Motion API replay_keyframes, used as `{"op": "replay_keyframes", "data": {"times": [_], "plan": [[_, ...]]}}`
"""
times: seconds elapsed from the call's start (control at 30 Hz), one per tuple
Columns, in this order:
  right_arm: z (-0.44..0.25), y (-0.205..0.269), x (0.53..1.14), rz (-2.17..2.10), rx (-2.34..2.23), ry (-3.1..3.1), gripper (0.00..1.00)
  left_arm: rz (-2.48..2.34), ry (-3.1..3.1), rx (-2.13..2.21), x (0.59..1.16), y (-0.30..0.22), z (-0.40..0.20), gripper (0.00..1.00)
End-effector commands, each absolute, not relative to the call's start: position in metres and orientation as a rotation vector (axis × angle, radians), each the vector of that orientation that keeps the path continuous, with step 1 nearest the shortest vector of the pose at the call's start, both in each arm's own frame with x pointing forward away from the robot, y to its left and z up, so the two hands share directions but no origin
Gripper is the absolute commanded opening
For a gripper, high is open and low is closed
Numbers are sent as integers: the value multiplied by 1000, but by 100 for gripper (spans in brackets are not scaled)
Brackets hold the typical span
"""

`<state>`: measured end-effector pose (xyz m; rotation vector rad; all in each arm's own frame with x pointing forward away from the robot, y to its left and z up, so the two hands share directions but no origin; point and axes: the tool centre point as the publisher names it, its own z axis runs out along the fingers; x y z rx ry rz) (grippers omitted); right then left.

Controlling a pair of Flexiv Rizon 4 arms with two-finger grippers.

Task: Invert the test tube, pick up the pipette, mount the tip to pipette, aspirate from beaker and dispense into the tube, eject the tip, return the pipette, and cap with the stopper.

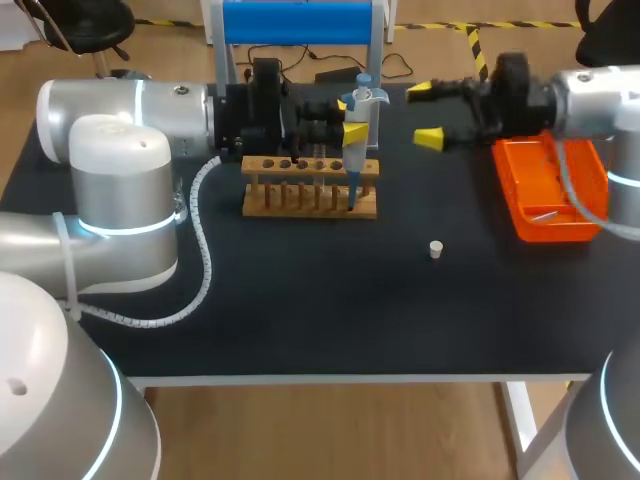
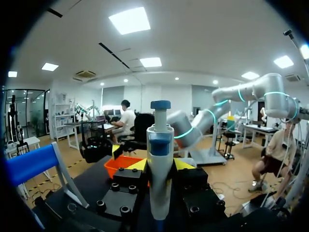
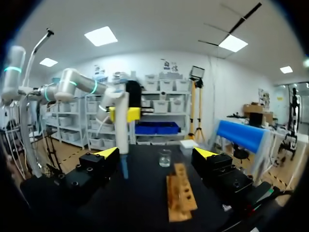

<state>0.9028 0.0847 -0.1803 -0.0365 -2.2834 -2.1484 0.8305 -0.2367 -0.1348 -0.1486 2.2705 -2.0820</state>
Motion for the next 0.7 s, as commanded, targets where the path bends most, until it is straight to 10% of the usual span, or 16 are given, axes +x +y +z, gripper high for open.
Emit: {"op": "replay_keyframes", "data": {"times": [0.03, 0.7], "plan": [[-173, 73, 923, -2082, -129, -2346, 100, -2081, 2265, -152, 830, -238, -135, 0], [-156, 156, 1045, -1914, -204, -2570, 100, -2081, 2265, -152, 830, -238, -135, 0]]}}
